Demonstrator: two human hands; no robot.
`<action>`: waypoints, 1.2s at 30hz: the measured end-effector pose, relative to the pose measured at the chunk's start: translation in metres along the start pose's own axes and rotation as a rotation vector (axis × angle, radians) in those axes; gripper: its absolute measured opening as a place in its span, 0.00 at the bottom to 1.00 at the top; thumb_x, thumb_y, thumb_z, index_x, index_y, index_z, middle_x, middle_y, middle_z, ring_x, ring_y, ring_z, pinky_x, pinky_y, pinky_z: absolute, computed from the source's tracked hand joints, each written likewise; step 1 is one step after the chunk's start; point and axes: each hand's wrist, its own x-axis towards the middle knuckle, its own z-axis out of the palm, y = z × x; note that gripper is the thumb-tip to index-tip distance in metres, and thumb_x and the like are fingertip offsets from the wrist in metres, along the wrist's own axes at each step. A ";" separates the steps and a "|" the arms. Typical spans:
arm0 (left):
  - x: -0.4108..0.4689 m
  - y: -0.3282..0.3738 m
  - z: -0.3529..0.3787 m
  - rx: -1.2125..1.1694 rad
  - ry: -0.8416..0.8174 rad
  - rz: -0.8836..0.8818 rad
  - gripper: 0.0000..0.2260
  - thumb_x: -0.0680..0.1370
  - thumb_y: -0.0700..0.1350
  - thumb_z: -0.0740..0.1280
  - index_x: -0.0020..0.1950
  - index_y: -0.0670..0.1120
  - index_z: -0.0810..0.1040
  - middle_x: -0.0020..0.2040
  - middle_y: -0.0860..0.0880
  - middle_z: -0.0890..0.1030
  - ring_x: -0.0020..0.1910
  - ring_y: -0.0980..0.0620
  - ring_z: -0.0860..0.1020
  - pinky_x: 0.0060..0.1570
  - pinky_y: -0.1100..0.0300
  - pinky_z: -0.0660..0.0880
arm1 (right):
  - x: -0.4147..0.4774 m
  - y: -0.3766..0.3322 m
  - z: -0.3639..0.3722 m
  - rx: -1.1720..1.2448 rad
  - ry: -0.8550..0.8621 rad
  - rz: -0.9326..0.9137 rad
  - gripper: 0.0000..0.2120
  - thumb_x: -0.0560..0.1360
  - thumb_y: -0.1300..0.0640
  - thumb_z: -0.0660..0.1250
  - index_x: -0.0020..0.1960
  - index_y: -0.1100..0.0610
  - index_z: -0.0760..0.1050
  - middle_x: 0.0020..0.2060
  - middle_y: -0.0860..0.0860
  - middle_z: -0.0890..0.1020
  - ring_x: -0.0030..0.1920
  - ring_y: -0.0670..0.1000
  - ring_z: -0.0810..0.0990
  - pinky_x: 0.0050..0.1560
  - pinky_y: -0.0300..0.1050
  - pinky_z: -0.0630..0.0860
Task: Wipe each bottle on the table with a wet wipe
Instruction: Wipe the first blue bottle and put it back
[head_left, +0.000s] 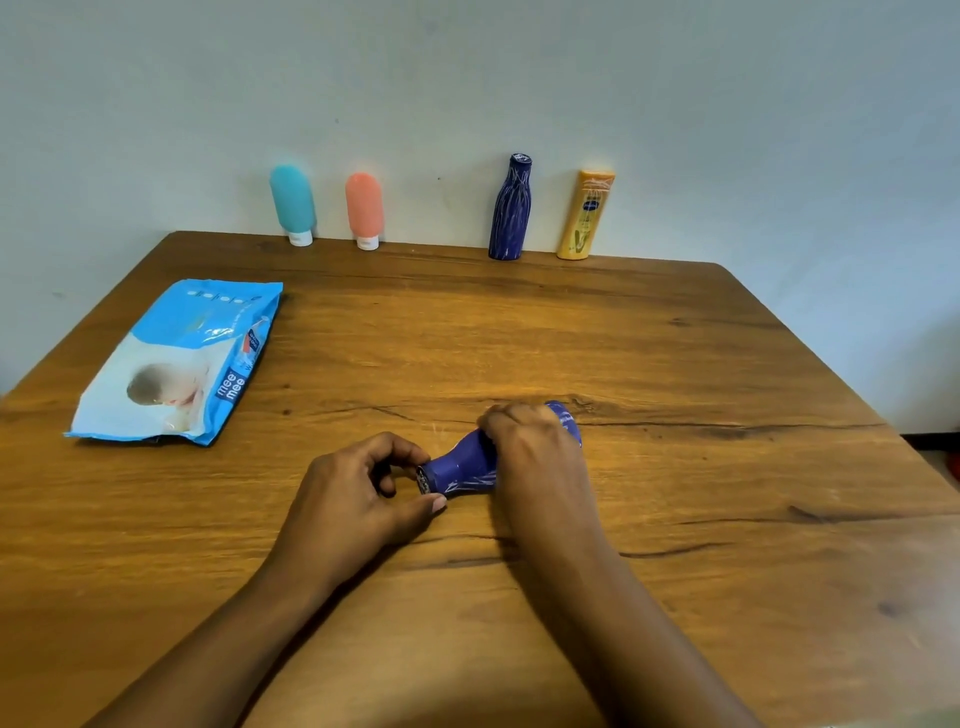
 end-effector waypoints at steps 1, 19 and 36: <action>0.000 0.001 0.000 -0.008 0.002 0.001 0.16 0.63 0.51 0.79 0.47 0.58 0.78 0.36 0.54 0.76 0.35 0.57 0.74 0.32 0.64 0.70 | 0.000 -0.006 0.000 0.004 -0.009 -0.009 0.17 0.77 0.62 0.62 0.65 0.56 0.69 0.60 0.52 0.73 0.58 0.49 0.68 0.56 0.38 0.66; -0.001 0.000 -0.001 -0.023 -0.018 -0.005 0.15 0.63 0.50 0.79 0.45 0.57 0.79 0.30 0.52 0.79 0.30 0.58 0.77 0.32 0.61 0.74 | -0.007 0.002 0.006 0.032 -0.013 -0.050 0.18 0.75 0.64 0.63 0.64 0.54 0.71 0.58 0.50 0.74 0.57 0.48 0.69 0.54 0.38 0.69; 0.001 0.000 0.001 -0.024 -0.041 -0.028 0.14 0.63 0.51 0.79 0.45 0.57 0.78 0.29 0.55 0.79 0.30 0.58 0.77 0.29 0.66 0.72 | 0.016 0.024 0.001 -0.032 0.033 0.127 0.14 0.76 0.63 0.63 0.61 0.56 0.72 0.55 0.51 0.76 0.54 0.49 0.70 0.51 0.39 0.67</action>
